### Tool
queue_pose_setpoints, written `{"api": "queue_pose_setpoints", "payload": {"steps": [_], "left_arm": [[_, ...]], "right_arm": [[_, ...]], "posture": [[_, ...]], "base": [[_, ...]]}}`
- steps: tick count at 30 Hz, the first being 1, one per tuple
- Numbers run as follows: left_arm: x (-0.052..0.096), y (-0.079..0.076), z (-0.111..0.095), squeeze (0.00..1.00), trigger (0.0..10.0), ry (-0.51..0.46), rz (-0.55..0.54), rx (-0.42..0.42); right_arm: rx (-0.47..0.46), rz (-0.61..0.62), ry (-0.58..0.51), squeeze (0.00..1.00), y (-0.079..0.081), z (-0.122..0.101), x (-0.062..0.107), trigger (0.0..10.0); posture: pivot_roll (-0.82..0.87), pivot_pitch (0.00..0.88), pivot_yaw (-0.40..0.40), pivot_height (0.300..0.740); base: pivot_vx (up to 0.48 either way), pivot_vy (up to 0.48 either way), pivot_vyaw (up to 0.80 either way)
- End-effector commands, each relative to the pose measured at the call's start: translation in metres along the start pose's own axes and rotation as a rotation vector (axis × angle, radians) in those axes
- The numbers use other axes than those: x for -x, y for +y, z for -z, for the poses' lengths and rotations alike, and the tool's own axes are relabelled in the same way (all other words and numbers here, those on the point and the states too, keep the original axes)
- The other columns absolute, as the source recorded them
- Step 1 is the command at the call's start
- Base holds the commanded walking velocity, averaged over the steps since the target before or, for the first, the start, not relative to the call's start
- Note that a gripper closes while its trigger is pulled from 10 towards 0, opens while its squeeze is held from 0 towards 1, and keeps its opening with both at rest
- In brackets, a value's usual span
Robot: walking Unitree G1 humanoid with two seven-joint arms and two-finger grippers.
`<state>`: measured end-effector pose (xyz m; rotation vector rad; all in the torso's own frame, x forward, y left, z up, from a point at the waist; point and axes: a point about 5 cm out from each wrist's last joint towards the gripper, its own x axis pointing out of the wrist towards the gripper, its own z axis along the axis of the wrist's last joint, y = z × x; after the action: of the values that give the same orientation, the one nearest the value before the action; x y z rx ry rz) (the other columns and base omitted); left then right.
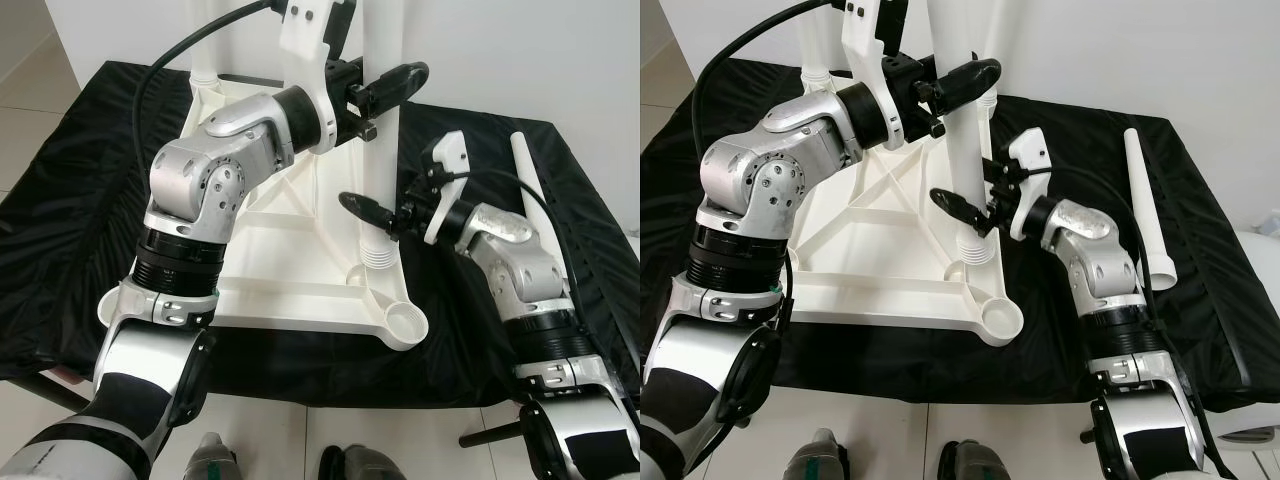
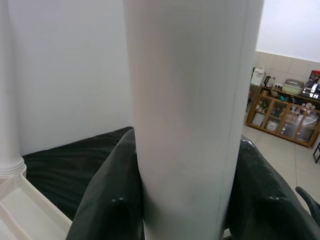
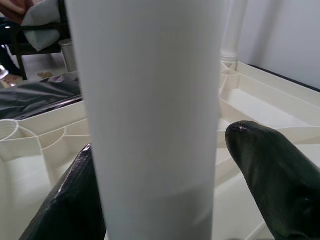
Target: Building children table
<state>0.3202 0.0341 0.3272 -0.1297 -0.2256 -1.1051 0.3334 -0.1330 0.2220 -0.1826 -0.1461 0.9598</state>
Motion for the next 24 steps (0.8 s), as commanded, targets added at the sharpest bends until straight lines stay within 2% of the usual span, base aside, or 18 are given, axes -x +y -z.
{"api": "queue_pose_setpoints", "payload": {"steps": [1,2,3,6,7,24], "left_arm": [[-0.005,-0.01,-0.005,0.0,10.0,-0.006,0.071,-0.033],[-0.005,-0.011,-0.006,0.0,10.0,-0.007,0.073,-0.035],[-0.005,-0.011,-0.006,0.0,10.0,-0.007,0.074,-0.037],[-0.005,-0.012,-0.006,0.0,10.0,-0.007,0.075,-0.04],[-0.006,-0.012,-0.006,0.0,10.0,-0.005,0.077,-0.043],[-0.009,-0.016,-0.011,0.0,10.0,-0.014,0.094,-0.064]], "right_arm": [[0.006,-0.005,0.012,0.0,-0.002,-0.002,0.001,10.0],[0.008,-0.004,0.015,0.0,-0.003,-0.002,0.0,8.4],[0.009,-0.003,0.021,0.0,-0.003,-0.002,0.0,9.0],[0.01,-0.002,0.027,0.0,-0.004,-0.002,0.0,9.0],[0.012,-0.007,0.036,0.0,-0.004,-0.002,0.001,10.0],[0.008,-0.042,0.14,0.0,-0.002,0.012,0.007,10.0]], "posture": [[0.02,0.051,-0.1,0.74],[0.02,0.053,-0.1,0.74],[0.03,0.054,-0.1,0.74],[0.03,0.054,-0.1,0.74],[0.02,0.056,-0.099,0.74],[0.02,0.056,-0.099,0.74]], "base": [[0.0,0.0,0.0],[0.0,0.0,0.0],[0.0,0.0,0.0],[0.0,0.0,0.0],[0.0,0.0,0.0],[0.0,0.0,0.0]]}}
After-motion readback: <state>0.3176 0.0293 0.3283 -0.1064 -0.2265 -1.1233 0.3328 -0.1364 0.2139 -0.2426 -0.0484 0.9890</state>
